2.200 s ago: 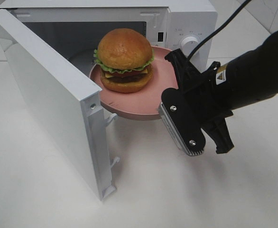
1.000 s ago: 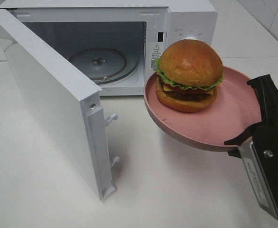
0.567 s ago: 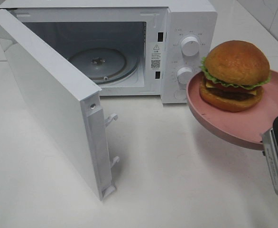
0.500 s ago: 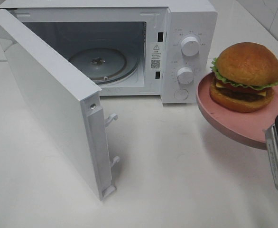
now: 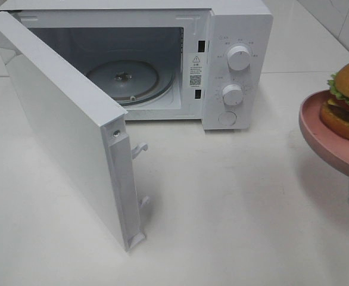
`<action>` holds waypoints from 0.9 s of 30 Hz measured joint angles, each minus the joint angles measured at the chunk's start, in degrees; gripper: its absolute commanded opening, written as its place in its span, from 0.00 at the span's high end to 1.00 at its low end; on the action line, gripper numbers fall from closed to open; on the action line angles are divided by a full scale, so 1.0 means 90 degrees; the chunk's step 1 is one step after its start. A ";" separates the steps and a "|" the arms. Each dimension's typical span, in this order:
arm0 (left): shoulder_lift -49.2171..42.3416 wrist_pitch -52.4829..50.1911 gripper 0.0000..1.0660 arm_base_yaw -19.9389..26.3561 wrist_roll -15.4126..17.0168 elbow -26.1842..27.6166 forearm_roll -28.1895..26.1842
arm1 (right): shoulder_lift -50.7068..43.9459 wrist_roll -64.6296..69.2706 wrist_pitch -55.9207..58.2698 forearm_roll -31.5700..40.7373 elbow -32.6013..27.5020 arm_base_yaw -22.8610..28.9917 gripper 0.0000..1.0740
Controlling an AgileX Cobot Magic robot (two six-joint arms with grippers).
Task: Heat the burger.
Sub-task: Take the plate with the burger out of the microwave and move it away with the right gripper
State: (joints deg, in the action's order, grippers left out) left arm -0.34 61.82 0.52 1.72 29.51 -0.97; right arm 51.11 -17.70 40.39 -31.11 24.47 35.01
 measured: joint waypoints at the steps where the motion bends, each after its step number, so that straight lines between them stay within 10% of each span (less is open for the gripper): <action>1: 0.0000 0.0000 0.08 0.0000 0.0000 0.0000 0.0000 | 0.0000 0.0458 0.0185 -0.0140 0.0000 0.0000 1.00; 27: 0.0000 0.0000 0.08 0.0000 0.0000 0.0000 0.0000 | 0.0083 0.4380 0.1439 -0.0414 0.0000 0.0000 1.00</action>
State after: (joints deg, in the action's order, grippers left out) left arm -0.34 61.82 0.52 1.72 29.51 -0.97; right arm 51.85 21.72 53.34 -34.84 24.47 35.01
